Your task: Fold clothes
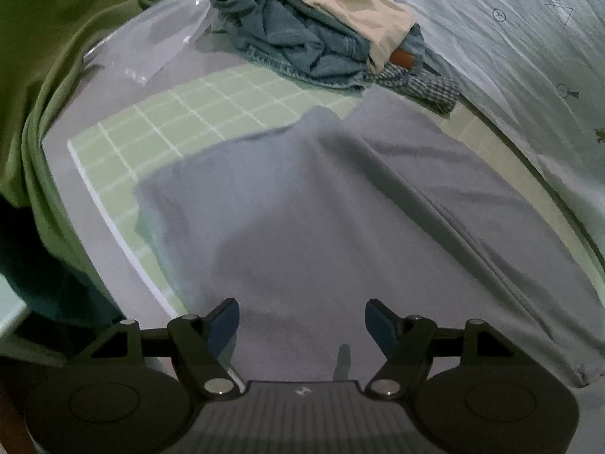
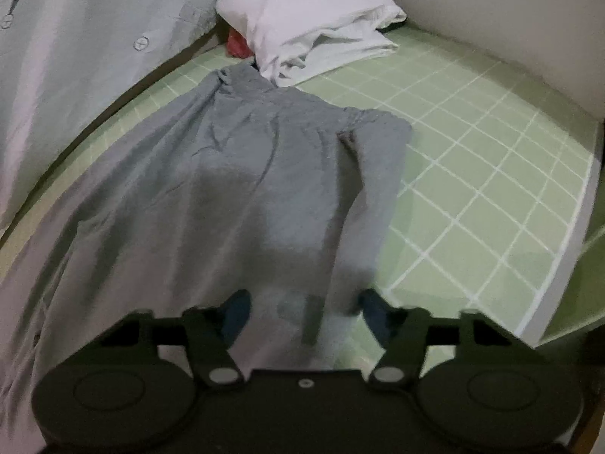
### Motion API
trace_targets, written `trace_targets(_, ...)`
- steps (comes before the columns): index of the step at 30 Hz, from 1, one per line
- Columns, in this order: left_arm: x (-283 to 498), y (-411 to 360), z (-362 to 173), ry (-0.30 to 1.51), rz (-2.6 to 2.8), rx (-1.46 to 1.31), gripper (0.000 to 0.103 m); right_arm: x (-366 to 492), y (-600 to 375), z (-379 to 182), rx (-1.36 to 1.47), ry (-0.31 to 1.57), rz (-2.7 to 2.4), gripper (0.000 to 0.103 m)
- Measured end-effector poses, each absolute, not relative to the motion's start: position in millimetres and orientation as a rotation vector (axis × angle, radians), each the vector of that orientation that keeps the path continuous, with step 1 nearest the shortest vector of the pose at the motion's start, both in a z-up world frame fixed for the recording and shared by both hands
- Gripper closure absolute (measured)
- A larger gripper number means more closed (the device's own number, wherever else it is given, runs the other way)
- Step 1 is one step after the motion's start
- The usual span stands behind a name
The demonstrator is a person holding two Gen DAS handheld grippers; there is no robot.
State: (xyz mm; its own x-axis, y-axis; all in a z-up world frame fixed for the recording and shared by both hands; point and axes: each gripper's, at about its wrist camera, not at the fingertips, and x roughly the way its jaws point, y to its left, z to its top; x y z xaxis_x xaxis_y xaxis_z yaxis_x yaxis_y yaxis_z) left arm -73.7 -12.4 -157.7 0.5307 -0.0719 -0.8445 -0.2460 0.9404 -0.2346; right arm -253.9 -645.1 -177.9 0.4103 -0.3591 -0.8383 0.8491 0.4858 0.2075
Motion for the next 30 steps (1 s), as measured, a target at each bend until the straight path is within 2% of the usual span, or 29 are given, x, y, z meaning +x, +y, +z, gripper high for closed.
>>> trace_targets(2,-80.5,-23.8,-156.4,1.013,0.108,-0.355,0.029,-254.5,-652.4,-180.3,0.708,0.832,-0.822,0.051)
trace_targets(3,-83.9,-29.1,-155.8,1.013,0.107,-0.362,0.029,-254.8,-656.1,-181.4,0.710,0.838,-0.810,0.059)
trace_targets(4,-87.3,-33.9,-155.4,1.012,0.106,-0.370,0.029,-254.9,-659.2,-181.4,0.720,0.840,-0.784,0.069)
trace_targets(5,-90.8,-38.8,-154.9,1.011,0.105,-0.379,0.029,-255.1,-662.3,-181.2,0.731,0.840,-0.756,0.089)
trace_targets(6,-94.3,-43.1,-154.4,1.010,0.102,-0.387,0.029,-255.2,-665.3,-180.9,0.741,0.840,-0.728,0.100)
trace_targets(13,-123.3,-67.8,-156.6,1.012,0.091,-0.465,0.028,-256.9,-694.0,-151.8,0.977,0.649,-0.539,0.102)
trace_targets(18,-147.2,-72.8,-168.9,1.017,0.111,-0.646,0.028,-244.4,-715.1,-133.8,1.090,0.547,-0.451,0.102)
trace_targets(24,-176.8,-86.0,-182.2,1.012,0.080,-0.865,0.028,-233.1,-733.3,-129.2,1.175,0.517,-0.385,0.102)
trace_targets(30,-187.7,-108.6,-196.1,1.047,0.026,-0.954,0.028,-231.8,-740.8,-132.5,1.209,0.527,-0.358,0.102)
